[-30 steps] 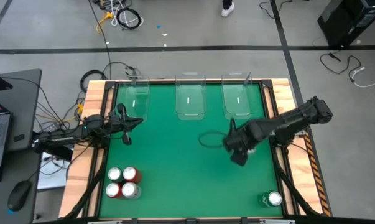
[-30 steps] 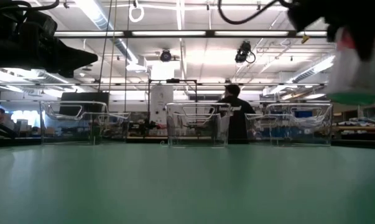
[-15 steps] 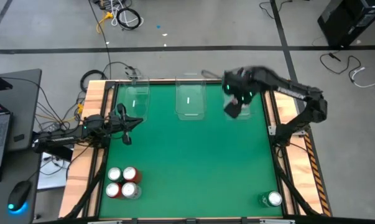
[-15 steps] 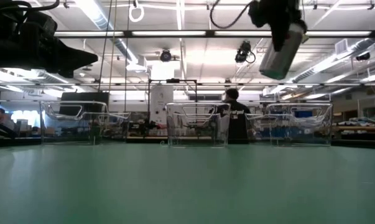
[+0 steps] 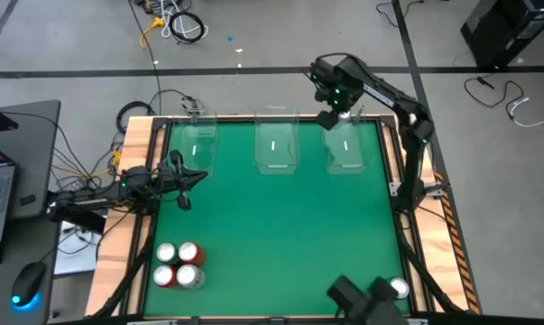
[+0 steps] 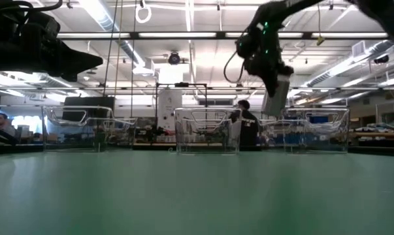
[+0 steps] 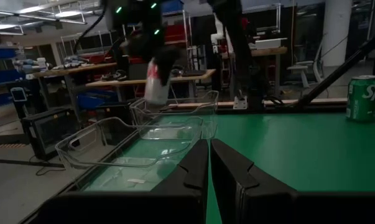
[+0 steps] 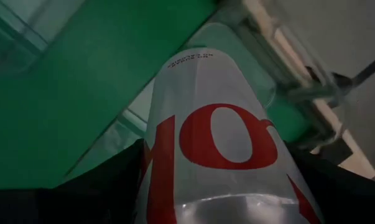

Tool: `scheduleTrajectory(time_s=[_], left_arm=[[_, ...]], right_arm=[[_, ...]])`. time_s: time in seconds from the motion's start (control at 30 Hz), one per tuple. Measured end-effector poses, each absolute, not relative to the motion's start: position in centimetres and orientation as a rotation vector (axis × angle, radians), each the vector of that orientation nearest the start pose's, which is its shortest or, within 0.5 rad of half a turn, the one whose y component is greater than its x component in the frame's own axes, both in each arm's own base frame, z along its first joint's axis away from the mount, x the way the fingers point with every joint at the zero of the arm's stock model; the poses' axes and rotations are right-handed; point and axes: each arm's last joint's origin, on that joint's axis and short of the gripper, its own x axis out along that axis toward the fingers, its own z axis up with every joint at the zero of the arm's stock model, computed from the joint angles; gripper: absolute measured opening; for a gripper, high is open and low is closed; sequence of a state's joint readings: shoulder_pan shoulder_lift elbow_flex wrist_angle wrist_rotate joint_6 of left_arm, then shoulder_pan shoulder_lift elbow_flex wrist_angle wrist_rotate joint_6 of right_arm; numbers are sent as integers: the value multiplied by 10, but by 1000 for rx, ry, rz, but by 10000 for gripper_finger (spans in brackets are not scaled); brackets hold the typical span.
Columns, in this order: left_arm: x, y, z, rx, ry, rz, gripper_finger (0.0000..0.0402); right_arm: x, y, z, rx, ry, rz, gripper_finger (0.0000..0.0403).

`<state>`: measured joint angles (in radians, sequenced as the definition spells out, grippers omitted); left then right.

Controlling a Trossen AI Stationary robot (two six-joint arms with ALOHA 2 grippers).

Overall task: Sort soda cans
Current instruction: Put the right white soda can into the right transparent bin

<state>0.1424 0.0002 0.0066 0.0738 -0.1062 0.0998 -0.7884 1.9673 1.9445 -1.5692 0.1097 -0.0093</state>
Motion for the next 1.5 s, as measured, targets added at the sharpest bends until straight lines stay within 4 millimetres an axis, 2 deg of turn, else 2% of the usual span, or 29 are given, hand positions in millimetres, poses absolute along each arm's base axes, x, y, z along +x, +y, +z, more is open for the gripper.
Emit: scheduleTrajectory(time_s=[0.13, 0.3, 0.7, 1.4, 1.5], left_arm=[[95, 17, 173, 101, -68, 252, 26], [95, 17, 173, 101, -67, 252, 26], [95, 17, 173, 101, -67, 251, 26], [95, 17, 172, 101, -63, 249, 26], [96, 17, 170, 101, -42, 248, 26]], right_arm=[[257, -287, 282, 562, 1598, -669, 313], [251, -305, 259, 614, 1652, -669, 313], [245, -327, 222, 682, 1733, -660, 313], [249, -334, 216, 684, 1655, -619, 313], [249, -335, 216, 676, 1651, -618, 344]])
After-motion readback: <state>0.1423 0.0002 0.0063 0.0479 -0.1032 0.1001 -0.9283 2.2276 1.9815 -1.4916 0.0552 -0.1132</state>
